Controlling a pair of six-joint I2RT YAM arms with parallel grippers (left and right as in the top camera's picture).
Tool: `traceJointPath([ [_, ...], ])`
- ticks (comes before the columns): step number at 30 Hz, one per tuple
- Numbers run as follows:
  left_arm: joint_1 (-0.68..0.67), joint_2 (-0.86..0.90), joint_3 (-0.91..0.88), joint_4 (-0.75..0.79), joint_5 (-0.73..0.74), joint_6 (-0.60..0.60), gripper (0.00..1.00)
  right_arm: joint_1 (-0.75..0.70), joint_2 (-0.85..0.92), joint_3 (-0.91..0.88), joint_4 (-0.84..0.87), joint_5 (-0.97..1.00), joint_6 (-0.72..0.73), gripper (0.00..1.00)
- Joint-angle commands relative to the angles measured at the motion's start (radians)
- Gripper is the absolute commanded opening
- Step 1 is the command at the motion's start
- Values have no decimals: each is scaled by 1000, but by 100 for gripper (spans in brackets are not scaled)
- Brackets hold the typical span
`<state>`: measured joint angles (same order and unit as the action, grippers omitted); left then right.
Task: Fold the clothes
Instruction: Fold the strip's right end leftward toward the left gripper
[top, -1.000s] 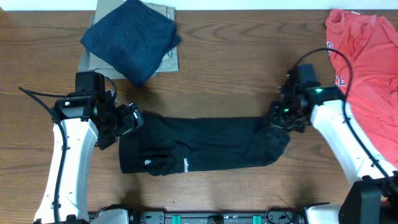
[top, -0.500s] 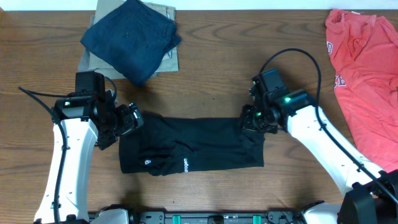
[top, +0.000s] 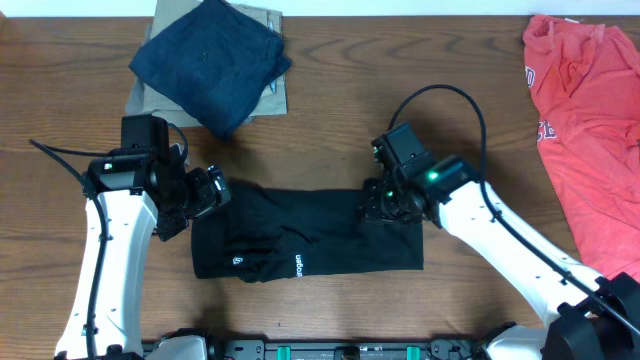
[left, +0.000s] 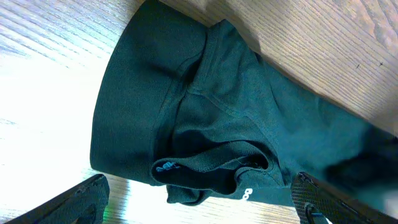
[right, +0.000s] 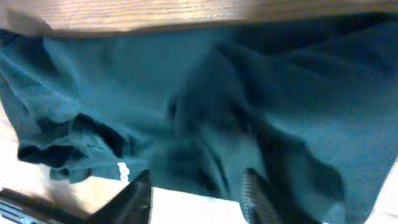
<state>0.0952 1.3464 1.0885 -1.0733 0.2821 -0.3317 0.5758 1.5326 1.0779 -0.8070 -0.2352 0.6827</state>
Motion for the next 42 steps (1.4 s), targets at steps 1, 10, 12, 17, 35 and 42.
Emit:
traceJointPath([
  [1, -3, -2, -6, -5, -5, 21, 94, 28, -1, 12, 11, 2, 12, 59],
  [10, -3, -2, -6, -16, -5, 21, 94, -55, -2, 23, -20, -6, -61, 80],
  [12, -3, -2, -6, -18, -5, 21, 94, -96, -2, 23, -39, -5, -82, 81],
  [17, -3, -2, -6, -14, -5, 21, 95, -159, -2, 23, -91, -5, -165, 81],
  [35, -3, -2, -6, -14, -6, 21, 95, -161, -1, 12, -136, 19, -367, 38],
  [42, -3, -2, -6, -25, -6, 22, 95, -244, -1, 12, -159, 107, -339, 23],
])
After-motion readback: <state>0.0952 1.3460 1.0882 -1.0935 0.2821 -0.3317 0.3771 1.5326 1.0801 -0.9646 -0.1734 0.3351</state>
